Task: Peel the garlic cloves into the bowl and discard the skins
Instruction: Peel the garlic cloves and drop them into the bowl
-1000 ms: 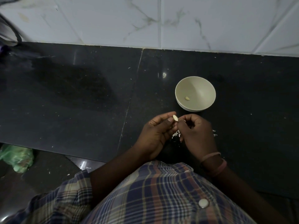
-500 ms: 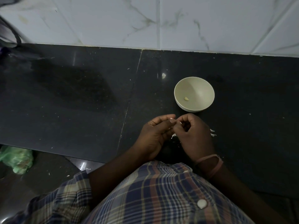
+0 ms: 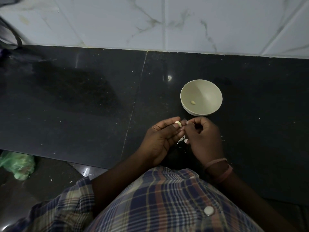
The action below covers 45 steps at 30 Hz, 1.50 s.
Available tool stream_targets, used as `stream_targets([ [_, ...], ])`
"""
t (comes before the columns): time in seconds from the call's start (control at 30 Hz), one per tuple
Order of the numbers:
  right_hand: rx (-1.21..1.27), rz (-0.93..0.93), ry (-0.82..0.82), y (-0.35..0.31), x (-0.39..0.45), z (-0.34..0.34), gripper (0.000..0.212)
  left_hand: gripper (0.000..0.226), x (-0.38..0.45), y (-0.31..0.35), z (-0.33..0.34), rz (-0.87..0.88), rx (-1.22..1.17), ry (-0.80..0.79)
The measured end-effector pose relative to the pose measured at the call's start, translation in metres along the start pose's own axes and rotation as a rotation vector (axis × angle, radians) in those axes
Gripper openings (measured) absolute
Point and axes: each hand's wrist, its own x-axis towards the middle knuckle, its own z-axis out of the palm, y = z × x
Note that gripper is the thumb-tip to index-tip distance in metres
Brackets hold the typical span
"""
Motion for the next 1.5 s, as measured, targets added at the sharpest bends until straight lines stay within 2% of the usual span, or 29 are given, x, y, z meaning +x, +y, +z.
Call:
stream_targets([
  [0.1,-0.043,-0.024,0.04,0.002,0.002,-0.001,0.004,0.02,0.0,0.0,-0.001,-0.014,0.008,0.013],
  [0.37,-0.237,-0.245,0.073,0.002,0.0,-0.004,0.033,0.023,0.001,-0.001,-0.003,0.008,-0.048,-0.012],
  [0.43,-0.293,-0.311,0.099,0.004,0.001,-0.004,0.033,0.023,0.001,-0.001,-0.003,0.008,-0.042,-0.025],
  [0.5,-0.292,-0.328,0.085,0.005,0.001,-0.003,0.023,0.024,0.001,-0.001,-0.004,0.014,-0.032,-0.034],
  [0.6,-0.268,-0.335,0.02,0.007,0.001,-0.003,0.006,0.025,0.002,-0.002,-0.006,0.024,-0.014,-0.045],
  [0.73,-0.253,-0.346,-0.02,0.001,-0.002,-0.003,0.019,0.024,0.003,-0.002,-0.009,0.032,0.043,-0.046],
  [1.03,-0.176,-0.315,-0.041,-0.007,-0.003,-0.002,0.002,0.019,0.006,-0.005,-0.009,0.076,0.065,-0.06],
  [1.3,-0.141,-0.233,-0.107,-0.005,-0.001,0.0,0.003,0.023,0.005,-0.006,-0.008,0.13,0.134,-0.027],
  [1.5,-0.161,-0.182,-0.172,-0.008,0.0,-0.003,0.003,0.017,0.004,-0.007,-0.01,0.12,0.119,-0.024],
])
